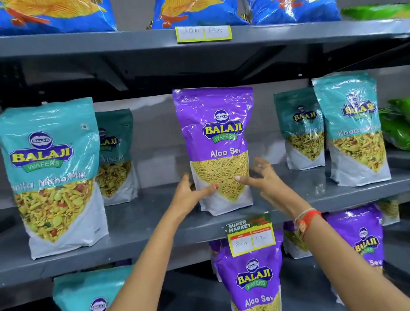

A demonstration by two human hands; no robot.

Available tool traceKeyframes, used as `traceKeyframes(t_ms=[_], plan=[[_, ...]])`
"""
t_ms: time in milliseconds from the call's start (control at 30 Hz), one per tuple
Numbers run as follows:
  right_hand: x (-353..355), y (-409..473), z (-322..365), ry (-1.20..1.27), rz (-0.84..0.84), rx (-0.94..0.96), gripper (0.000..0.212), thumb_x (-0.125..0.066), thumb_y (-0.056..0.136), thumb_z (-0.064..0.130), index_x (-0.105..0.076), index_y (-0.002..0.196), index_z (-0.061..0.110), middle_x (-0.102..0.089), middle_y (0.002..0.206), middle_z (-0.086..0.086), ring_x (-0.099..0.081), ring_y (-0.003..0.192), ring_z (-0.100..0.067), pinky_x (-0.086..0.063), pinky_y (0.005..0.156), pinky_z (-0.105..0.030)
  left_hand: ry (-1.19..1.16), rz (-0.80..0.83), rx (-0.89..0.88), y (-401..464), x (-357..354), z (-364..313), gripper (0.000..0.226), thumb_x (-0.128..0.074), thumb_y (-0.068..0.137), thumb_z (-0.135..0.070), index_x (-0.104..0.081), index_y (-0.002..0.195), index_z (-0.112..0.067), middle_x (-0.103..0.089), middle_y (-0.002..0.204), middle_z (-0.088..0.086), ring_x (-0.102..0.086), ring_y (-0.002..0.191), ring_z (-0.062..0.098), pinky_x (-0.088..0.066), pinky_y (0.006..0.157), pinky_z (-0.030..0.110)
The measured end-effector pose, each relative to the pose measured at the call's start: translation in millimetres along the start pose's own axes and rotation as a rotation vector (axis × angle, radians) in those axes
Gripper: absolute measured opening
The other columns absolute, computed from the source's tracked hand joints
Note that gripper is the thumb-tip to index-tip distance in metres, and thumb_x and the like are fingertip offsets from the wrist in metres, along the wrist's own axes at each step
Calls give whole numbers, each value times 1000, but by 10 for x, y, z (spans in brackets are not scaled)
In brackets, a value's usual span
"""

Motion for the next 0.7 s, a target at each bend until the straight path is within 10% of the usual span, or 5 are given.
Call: traceKeyframes(t_ms=[333, 500, 700], plan=[[-76, 21, -53, 91, -41, 51, 76, -84, 59, 15, -40, 121, 13, -57, 125, -15, -58, 113, -24, -51, 83, -38, -21, 34, -52, 24, 82, 38, 42, -77, 64, -2, -59, 101, -12, -66, 96, -1, -63, 74, -8, -51, 62, 6], [-217, -360, 128, 96, -33, 120, 68, -80, 64, 9, -38, 116, 13, -56, 121, -10, -62, 100, -22, -50, 55, -13, 38, -1, -112, -316, 218, -102, 46, -81, 53, -28, -56, 91, -30, -66, 95, -8, -63, 91, 4, -54, 75, 16], [-393, -1076, 297, 110, 28, 174, 75, -82, 46, 26, -42, 108, 20, -54, 124, -9, -61, 91, -14, -51, 60, -16, 78, -135, -183, -1134, 401, -263, 54, -86, 50, -30, -55, 95, -35, -71, 82, -26, -64, 85, -9, -49, 72, 8]])
Point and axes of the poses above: each hand's wrist, its own y-axis towards the middle knuckle, its own x-axis out of the back of the hand, z = x × y, the point moved 2 cm from there along y, towards the middle knuckle
